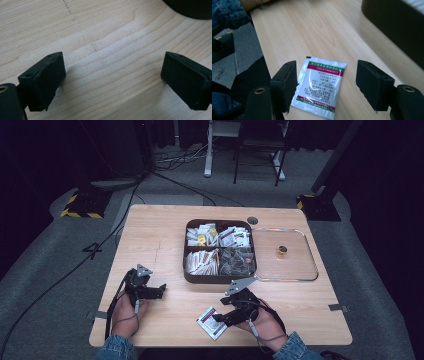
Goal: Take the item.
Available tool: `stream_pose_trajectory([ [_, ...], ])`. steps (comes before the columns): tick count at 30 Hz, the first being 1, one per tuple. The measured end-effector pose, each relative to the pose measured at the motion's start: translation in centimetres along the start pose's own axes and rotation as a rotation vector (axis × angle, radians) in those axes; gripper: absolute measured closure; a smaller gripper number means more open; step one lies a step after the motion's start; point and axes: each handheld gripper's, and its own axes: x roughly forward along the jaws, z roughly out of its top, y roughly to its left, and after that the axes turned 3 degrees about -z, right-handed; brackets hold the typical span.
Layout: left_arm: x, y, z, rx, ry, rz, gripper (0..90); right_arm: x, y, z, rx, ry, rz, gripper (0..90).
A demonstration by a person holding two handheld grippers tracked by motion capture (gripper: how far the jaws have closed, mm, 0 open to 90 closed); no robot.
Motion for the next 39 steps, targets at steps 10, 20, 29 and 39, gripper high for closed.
stream_pose_trajectory([
  [10,0.0,0.0,0.0,0.0,0.0,0.0,6.0,-2.9,-1.9,1.0,-0.005,-0.088,-0.043,34.1],
  [20,0.0,0.0,0.0,0.0,-0.001,0.0,6.0,-5.9,-3.8,0.9,0.004,-0.141,-0.134,34.6],
  [29,0.0,0.0,0.0,0.0,0.0,0.0,6.0,-8.0,-5.7,-1.1,0.032,-0.16,-0.221,33.8],
  [39,0.0,0.0,0.0,0.0,0.0,0.0,6.0,-9.0,-7.5,-3.7,0.069,-0.143,-0.285,30.8],
])
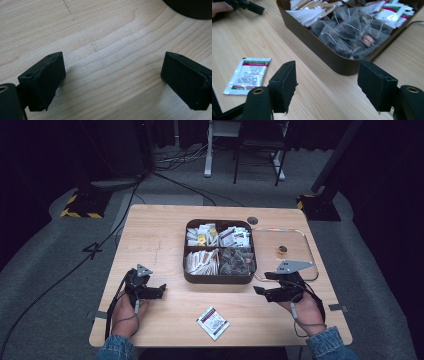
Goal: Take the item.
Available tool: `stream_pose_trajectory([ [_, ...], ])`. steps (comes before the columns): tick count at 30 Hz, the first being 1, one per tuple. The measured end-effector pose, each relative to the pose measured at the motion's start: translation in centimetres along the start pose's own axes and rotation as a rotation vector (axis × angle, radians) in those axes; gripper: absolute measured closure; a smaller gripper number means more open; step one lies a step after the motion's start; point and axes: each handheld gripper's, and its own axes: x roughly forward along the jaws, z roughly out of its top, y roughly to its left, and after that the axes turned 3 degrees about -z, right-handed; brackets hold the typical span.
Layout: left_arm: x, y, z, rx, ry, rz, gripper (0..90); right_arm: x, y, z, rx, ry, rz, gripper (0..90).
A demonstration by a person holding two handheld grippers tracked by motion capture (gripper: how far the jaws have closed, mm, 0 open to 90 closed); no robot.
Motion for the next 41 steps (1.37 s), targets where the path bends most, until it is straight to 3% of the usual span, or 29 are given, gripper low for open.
stream_pose_trajectory([
  [8,0.0,0.0,0.0,-0.002,0.0,0.001,6.0,0.1,-1.6,-2.5,0.02,-0.015,-0.033,22.3],
  [12,0.0,0.0,0.0,-0.001,0.0,0.001,6.0,0.6,-2.1,-3.8,0.027,-0.031,-0.028,16.7],
  [23,0.0,0.0,0.0,-0.001,0.0,0.001,6.0,3.2,-2.0,-7.0,0.068,0.051,-0.016,14.8],
  [32,0.0,0.0,0.0,-0.001,0.0,0.001,6.0,4.8,-1.5,-8.1,0.045,0.098,-0.025,13.0],
  [35,0.0,0.0,0.0,0.0,0.0,0.001,6.0,5.6,-1.3,-8.7,-0.003,0.04,-0.057,2.9],
  [41,0.0,0.0,0.0,-0.001,0.0,0.001,6.0,5.7,-1.4,-8.7,-0.002,0.047,-0.055,1.2],
])
